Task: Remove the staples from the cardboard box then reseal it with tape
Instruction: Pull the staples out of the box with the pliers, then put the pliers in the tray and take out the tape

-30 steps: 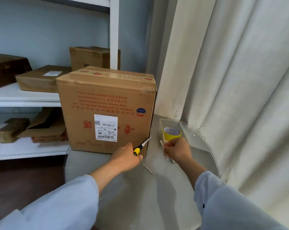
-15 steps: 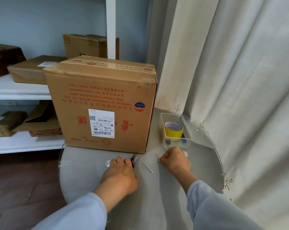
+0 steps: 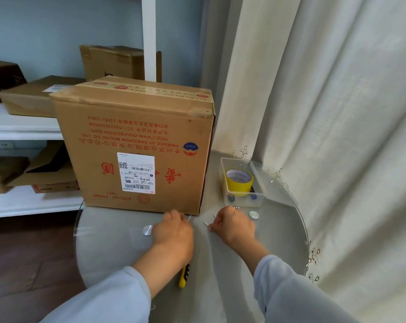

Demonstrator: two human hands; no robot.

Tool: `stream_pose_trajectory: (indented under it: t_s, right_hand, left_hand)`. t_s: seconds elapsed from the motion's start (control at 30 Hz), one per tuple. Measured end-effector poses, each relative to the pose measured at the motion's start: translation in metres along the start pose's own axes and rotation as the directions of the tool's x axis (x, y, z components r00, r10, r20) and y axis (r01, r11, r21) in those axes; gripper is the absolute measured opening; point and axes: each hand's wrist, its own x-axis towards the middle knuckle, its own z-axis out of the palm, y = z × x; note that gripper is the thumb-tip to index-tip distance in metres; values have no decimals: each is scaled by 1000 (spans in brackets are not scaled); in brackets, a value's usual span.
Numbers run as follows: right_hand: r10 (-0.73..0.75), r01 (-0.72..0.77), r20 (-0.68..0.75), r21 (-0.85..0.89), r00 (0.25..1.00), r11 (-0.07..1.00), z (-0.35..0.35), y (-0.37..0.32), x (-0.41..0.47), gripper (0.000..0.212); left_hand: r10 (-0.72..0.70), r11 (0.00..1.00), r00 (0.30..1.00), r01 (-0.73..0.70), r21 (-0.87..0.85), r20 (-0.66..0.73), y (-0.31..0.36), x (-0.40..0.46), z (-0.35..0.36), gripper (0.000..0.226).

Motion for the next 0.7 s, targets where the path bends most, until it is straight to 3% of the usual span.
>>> stream_pose_trajectory:
  t_s: [0.07,0.2,0.33,0.43,0.7]
  right_hand:
    - [40,-41,-44,-3,998,999,-3,7,0,26]
    - [93,-85,-91,93,991,992,-12,20,1,34]
    - [160,-143,-110,150,981,978,-25,41,14,41]
    - [195,-186,-46,150,980,971,-30,55,23,42]
    - [104,-105,92,8,990,994,-18,32,45,78]
  left_hand:
    - [80,993,994,-86,-80,-70,7,1,-7,37]
    - [197,934,980,-179,-310,30,20,18,-3,38]
    - [255,918,966,-226,-326,49,27,36,5,43]
    - [264,905,964,-237,-354,29,33,49,9,42]
    - [237,877,971,-204,-434,23,39,72,5,45]
